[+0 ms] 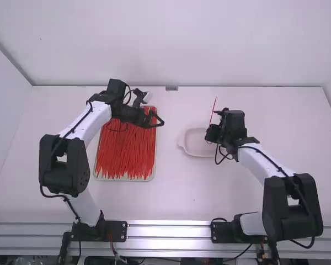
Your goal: Fasten the cable tie
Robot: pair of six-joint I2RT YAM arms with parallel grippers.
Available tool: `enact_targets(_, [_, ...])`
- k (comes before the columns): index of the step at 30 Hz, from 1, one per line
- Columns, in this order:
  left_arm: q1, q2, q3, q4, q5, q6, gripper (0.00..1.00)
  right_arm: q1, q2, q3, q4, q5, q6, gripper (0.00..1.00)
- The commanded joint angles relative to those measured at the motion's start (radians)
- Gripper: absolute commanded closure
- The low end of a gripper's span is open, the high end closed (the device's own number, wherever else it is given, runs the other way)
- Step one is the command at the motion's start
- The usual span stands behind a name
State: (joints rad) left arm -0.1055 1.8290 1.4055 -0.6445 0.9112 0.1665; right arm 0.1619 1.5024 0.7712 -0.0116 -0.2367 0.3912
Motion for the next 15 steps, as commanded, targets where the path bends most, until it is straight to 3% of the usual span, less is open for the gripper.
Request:
enact_targets(1, [0.007,-0.034,-0.014,-0.001,0.014,0.022,0.01,0.021,-0.004,0.026,-0.022,0.142,-0.007,1.00])
enact_targets(15, [0.001,-0.034,-0.020,0.002,0.015,0.043,0.01,0.087,-0.004,-0.047,0.029,0.272,-0.008,1.00])
